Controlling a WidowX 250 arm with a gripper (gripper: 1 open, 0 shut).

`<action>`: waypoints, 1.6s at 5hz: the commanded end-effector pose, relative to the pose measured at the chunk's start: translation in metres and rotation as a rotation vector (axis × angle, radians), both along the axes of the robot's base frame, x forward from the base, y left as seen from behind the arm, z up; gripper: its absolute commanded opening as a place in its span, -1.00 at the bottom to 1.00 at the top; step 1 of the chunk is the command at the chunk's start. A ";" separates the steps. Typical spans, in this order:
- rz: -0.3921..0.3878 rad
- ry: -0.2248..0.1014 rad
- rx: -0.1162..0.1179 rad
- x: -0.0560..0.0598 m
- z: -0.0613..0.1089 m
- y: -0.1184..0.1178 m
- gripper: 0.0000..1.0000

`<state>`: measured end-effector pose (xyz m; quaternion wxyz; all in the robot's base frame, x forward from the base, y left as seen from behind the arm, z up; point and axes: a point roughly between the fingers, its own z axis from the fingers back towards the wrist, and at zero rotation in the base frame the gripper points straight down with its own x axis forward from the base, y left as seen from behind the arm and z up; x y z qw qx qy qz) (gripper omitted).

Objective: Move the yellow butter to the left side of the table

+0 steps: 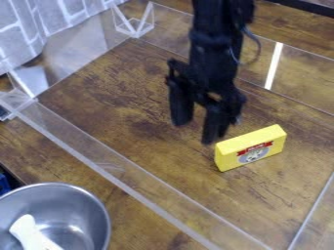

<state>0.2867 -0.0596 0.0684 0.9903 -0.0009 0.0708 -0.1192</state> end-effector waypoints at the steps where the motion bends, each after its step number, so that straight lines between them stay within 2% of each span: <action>1: -0.051 -0.045 -0.007 0.008 -0.007 -0.013 1.00; 2: -0.100 -0.069 -0.009 0.018 -0.019 -0.014 1.00; 3: -0.134 -0.102 0.001 0.025 -0.009 -0.010 1.00; 5: -0.174 -0.144 0.004 0.039 -0.010 -0.002 1.00; 7: -0.197 -0.173 -0.010 0.050 -0.023 0.001 1.00; 8: -0.191 -0.177 -0.016 0.052 -0.028 0.003 -1.00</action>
